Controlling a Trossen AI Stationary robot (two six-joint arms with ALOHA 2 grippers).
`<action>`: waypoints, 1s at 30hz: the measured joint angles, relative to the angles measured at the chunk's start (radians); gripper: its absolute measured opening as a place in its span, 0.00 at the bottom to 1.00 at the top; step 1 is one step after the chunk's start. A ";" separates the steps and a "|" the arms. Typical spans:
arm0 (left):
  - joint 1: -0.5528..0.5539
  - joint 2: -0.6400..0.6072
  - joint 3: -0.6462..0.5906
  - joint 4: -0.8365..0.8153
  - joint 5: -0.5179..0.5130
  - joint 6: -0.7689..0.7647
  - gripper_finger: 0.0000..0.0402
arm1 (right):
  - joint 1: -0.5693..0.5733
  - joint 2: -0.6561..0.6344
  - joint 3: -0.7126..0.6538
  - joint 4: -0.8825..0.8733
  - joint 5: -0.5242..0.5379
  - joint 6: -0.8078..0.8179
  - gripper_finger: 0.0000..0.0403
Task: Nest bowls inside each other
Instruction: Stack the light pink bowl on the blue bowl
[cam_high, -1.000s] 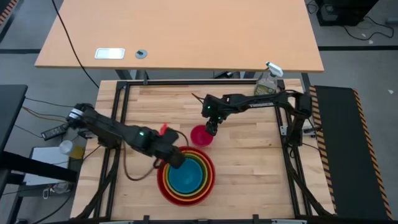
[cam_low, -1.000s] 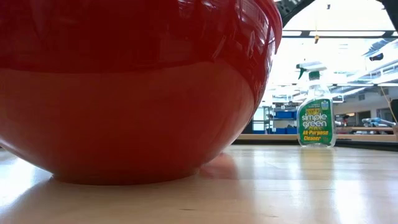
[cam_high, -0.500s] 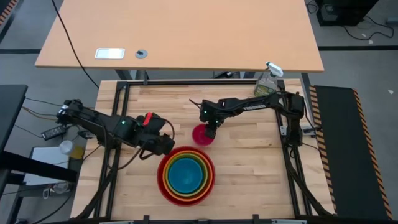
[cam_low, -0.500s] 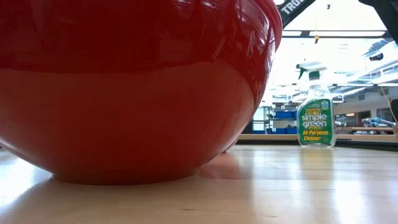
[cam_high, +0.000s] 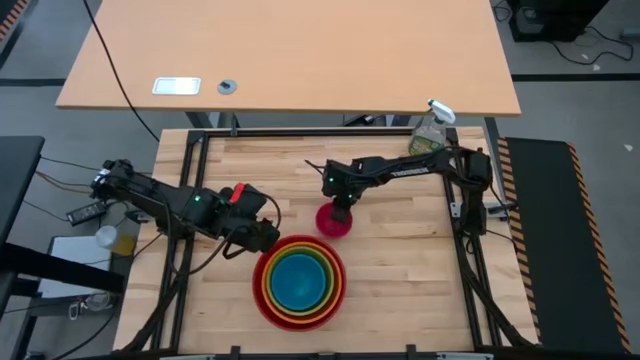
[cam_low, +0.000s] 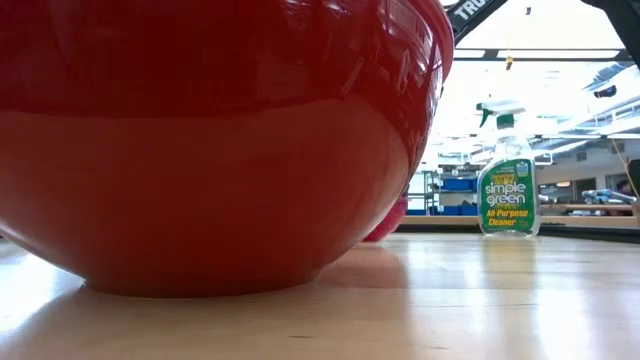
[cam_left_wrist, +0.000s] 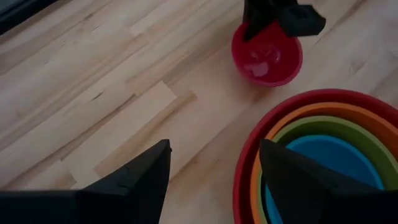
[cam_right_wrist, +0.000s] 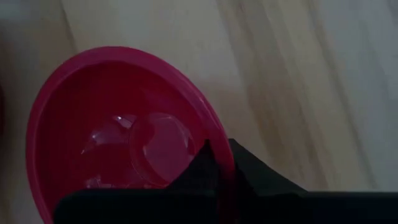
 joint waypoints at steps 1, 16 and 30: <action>0.000 0.000 0.000 0.000 0.000 0.000 0.62 | -0.004 -0.011 0.000 -0.003 -0.001 0.000 0.05; 0.045 -0.042 -0.001 0.009 -0.007 0.055 0.62 | 0.058 -0.323 0.000 0.070 -0.166 0.051 0.07; 0.087 -0.245 0.000 0.264 -0.011 0.314 0.62 | 0.370 -0.242 0.032 0.414 0.093 0.389 0.07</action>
